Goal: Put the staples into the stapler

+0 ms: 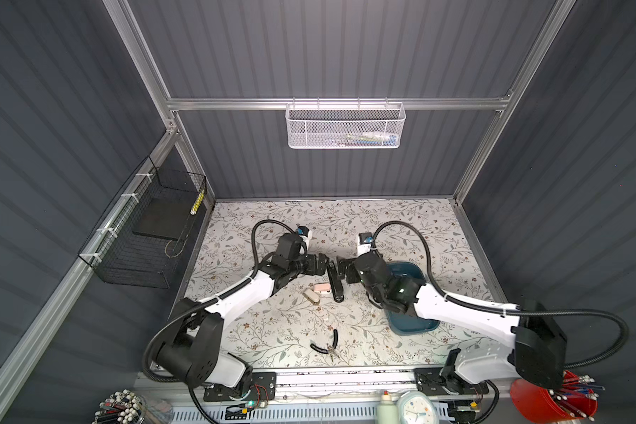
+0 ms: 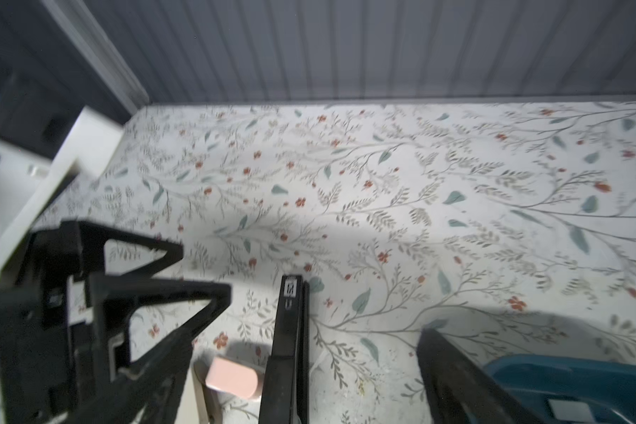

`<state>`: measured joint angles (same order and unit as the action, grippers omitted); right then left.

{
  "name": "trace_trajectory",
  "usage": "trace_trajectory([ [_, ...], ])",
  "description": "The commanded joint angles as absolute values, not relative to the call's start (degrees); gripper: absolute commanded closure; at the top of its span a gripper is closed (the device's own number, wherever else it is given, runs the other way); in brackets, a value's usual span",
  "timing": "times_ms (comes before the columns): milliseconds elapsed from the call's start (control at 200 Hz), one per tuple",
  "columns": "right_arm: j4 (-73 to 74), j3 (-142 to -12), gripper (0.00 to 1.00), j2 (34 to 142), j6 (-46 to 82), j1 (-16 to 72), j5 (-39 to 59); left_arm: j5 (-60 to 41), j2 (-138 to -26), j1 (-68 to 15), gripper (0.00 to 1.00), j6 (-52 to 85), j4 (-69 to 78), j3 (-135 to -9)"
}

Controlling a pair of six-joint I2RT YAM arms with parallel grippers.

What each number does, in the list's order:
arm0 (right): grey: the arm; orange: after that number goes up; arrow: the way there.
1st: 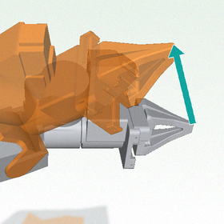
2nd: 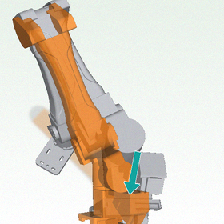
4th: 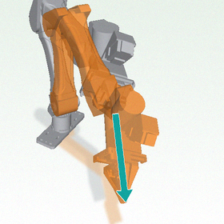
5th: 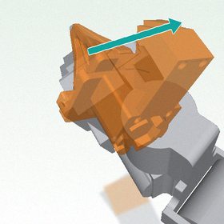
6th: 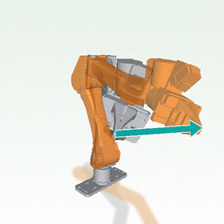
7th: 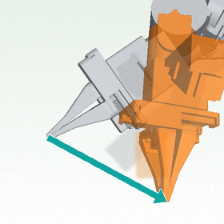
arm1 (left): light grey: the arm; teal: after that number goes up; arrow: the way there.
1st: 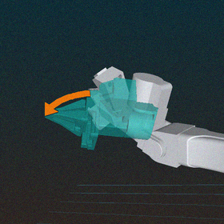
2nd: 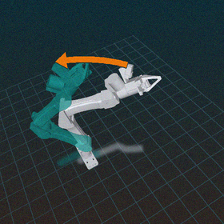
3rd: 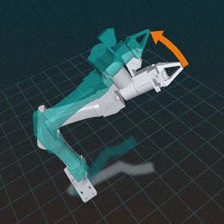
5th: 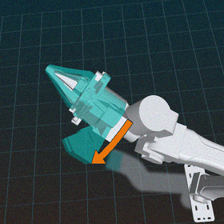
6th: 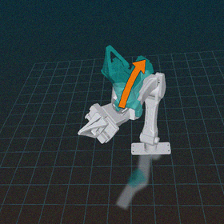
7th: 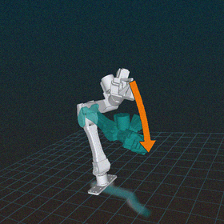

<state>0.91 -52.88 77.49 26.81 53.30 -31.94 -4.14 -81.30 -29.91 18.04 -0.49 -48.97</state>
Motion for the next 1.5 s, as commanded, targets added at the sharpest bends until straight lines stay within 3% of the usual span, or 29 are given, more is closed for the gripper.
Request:
trace_trajectory([
  [0, -10.0, -56.1, 0.01, 72.0, 23.5, 48.9, -39.9, 6.8, -75.1, -28.8, 0.01, 17.9, -1.8, -45.8],
  [120, -12.6, -56.3, 0.01, 65.5, 24.8, 43.0, -46.4, 18.1, -69.2, -28.7, 0.01, 18.2, -2.2, -43.0],
  [235, -1.1, -50.1, 0.01, 59.5, 14.3, 37.1, -46.0, 33.0, -66.9, -28.7, 0.01, 21.0, -5.6, -42.4],
  [365, 5.2, -44.3, 0.01, 60.3, 3.4, 28.2, -47.2, 46.2, -65.6, -28.7, 0.01, 20.9, -1.3, -37.3],
  [505, 7.8, -36.2, 0.01, 61.6, 5.1, 16.1, -45.8, 53.5, -66.6, -28.0, 0.01, 16.0, 5.9, -32.3],
  [595, 11.2, -31.8, 0.01, 61.1, 7.3, 10.8, -36.4, 52.7, -67.9, -26.9, 0.01, 10.7, 11.5, -29.5],
  [786, 19.6, -27.6, 0.01, 70.9, 11.8, 1.7, -28.1, 46.1, -72.5, -22.6, 0.01, 5.0, 24.6, -23.5],
  [916, 22.6, -29.1, 0.01, 76.0, 11.0, 0.4, -27.5, 41.7, -77.0, -21.0, 0.01, -0.7, 40.0, -18.9],
  [1101, 41.3, -22.9, 0.01, 77.1, 4.8, 0.4, -16.9, 39.9, -85.6, -20.1, 0.01, -6.1, 48.7, -21.1],
  [1171, 54.5, -19.5, 0.01, 82.5, 4.2, -1.3, -11.8, 38.6, -87.1, -18.3, 0.01, -7.3, 56.7, -18.9],
  [1251, 50.2, -20.0, 0.01, 81.0, 5.5, -3.4, -6.5, 30.9, -89.3, -13.3, 0.01, -4.6, 63.9, -16.7],
  [1311, 53.3, -19.1, 0.01, 81.9, 5.3, -3.6, -6.2, 22.9, -92.9, -8.2, 0.01, -0.4, 66.3, -16.9],
  [1416, 58.3, -17.4, 0.01, 83.7, 4.7, -3.3, -5.4, 18.7, -98.8, -5.7, 0.01, 0.0, 70.8, -18.1],
  [1496, 55.9, -17.9, 0.01, 82.9, 4.9, -3.3, -5.4, 18.5, -96.6, -5.4, 0.01, 1.2, 62.0, -20.5],
])
